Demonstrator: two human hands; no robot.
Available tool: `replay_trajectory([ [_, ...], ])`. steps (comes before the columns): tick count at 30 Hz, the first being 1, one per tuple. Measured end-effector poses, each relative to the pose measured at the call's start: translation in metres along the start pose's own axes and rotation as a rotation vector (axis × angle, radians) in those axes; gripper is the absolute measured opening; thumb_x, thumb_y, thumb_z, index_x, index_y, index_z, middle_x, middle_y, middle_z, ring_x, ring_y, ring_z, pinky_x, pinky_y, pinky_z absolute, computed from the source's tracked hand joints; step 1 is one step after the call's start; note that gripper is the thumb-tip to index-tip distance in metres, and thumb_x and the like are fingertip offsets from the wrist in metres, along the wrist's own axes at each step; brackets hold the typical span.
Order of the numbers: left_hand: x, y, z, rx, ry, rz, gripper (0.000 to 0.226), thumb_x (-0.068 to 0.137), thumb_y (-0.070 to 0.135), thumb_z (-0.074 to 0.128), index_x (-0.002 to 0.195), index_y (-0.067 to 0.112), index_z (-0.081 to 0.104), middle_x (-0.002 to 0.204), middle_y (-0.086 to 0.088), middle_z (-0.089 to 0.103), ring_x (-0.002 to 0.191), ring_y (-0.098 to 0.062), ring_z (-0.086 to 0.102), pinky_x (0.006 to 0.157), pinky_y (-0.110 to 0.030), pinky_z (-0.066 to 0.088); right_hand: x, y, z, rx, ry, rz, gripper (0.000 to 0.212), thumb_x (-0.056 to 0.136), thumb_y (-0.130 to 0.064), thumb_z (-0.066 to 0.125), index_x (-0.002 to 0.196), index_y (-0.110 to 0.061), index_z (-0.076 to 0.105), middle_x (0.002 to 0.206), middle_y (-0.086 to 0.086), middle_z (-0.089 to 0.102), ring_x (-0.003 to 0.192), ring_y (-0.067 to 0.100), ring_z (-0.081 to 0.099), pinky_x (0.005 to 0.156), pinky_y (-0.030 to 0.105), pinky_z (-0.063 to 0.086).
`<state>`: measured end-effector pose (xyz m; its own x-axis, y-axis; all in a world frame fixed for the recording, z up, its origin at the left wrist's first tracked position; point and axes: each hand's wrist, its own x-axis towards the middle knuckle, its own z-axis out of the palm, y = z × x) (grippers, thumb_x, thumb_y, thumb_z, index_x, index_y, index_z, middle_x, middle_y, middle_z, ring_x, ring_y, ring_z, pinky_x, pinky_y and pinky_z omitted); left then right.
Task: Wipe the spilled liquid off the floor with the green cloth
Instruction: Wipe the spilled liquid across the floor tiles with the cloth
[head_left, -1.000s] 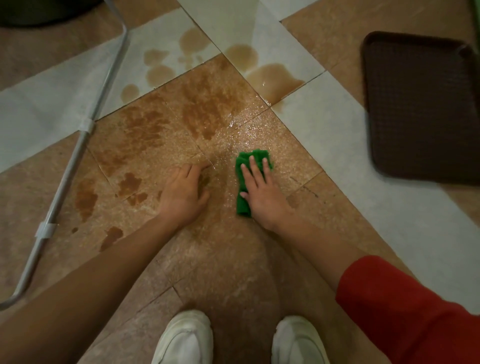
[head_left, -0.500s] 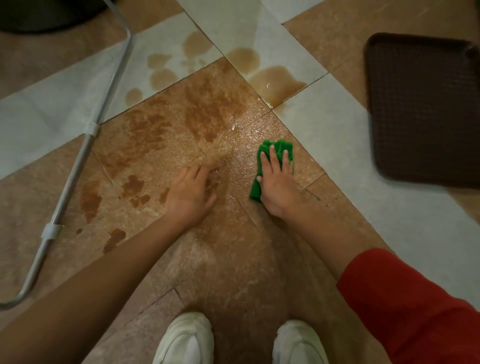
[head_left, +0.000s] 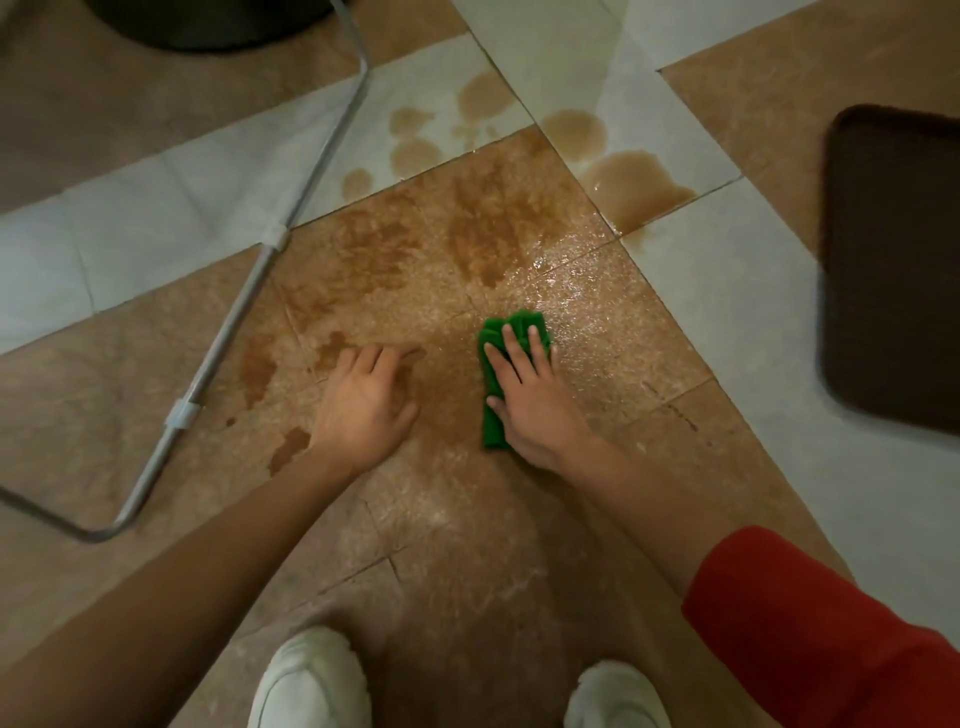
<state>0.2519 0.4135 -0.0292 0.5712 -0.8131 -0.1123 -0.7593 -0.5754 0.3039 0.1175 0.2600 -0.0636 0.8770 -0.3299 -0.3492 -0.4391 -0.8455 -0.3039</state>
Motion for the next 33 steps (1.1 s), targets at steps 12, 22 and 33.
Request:
replay_trajectory([
  [12, -0.01, -0.034, -0.004, -0.097, 0.063, -0.137, 0.052, 0.075, 0.02, 0.061, 0.124, 0.01, 0.051, 0.11, -0.014, 0.056, 0.105, -0.032, 0.047, 0.091, -0.038, 0.036, 0.038, -0.041, 0.003, -0.029, 0.03, -0.07, 0.058, 0.101, -0.036, 0.024, 0.15, -0.016, -0.001, 0.158, 0.005, -0.011, 0.143, 0.029, -0.019, 0.111, 0.039, -0.017],
  [22, -0.008, -0.072, -0.01, -0.087, 0.036, -0.115, 0.057, 0.078, 0.018, 0.067, 0.131, 0.017, 0.045, 0.121, -0.009, 0.052, 0.11, -0.029, 0.042, 0.093, -0.037, 0.034, 0.032, -0.063, 0.021, -0.01, 0.007, -0.269, 0.058, 0.101, -0.036, 0.029, 0.151, -0.021, 0.003, 0.159, -0.001, -0.008, 0.141, 0.018, -0.021, 0.114, 0.032, -0.016],
  [33, -0.018, -0.083, -0.009, -0.006, 0.093, -0.103, 0.063, 0.074, 0.031, 0.068, 0.132, 0.021, 0.046, 0.128, -0.006, 0.049, 0.112, -0.03, 0.041, 0.093, -0.041, 0.036, 0.041, -0.092, 0.015, -0.031, -0.1, -0.359, 0.059, 0.101, -0.031, 0.032, 0.151, -0.018, 0.004, 0.159, 0.001, -0.008, 0.143, 0.026, -0.019, 0.111, 0.033, -0.017],
])
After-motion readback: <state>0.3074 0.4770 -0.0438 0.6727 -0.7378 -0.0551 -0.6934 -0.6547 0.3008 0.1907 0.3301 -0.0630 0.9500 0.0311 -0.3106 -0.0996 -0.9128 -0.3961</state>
